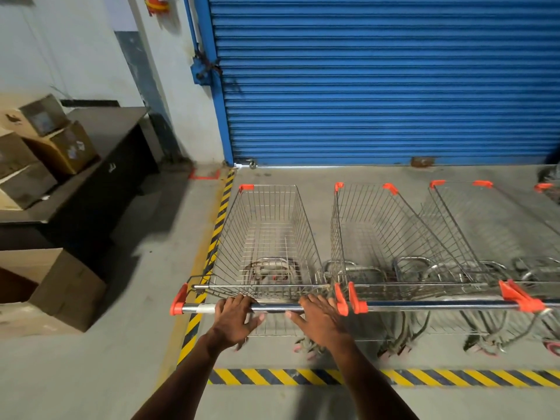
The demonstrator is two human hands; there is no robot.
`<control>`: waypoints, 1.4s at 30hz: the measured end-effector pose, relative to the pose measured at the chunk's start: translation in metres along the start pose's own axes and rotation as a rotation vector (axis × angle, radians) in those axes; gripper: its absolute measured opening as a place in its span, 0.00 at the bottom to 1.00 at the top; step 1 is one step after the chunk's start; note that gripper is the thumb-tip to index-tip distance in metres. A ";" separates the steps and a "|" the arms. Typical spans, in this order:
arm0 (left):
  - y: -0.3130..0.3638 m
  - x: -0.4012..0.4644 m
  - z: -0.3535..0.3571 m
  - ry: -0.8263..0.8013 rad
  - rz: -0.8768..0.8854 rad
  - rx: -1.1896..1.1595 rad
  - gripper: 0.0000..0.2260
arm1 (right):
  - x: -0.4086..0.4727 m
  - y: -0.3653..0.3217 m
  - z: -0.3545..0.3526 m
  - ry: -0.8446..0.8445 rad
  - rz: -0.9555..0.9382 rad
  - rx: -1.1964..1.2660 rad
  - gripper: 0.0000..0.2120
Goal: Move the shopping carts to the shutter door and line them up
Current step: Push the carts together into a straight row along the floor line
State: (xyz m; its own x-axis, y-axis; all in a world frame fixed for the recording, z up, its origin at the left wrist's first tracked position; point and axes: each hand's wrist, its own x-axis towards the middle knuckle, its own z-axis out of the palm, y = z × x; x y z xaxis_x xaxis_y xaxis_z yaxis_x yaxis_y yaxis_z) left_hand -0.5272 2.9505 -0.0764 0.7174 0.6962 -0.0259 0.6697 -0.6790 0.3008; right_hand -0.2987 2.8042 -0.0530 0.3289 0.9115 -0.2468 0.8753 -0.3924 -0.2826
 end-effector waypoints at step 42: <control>0.257 0.065 0.018 -0.190 -0.207 -0.098 0.29 | -0.071 0.182 -0.030 0.312 0.099 -0.004 0.26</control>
State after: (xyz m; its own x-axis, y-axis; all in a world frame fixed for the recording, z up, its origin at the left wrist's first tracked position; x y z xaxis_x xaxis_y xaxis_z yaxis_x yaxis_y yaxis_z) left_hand -0.3050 2.8175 -0.0179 0.5969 0.7549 -0.2719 0.7904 -0.4949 0.3611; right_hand -0.1521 2.6717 -0.0588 0.5046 0.8630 0.0234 0.8350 -0.4809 -0.2675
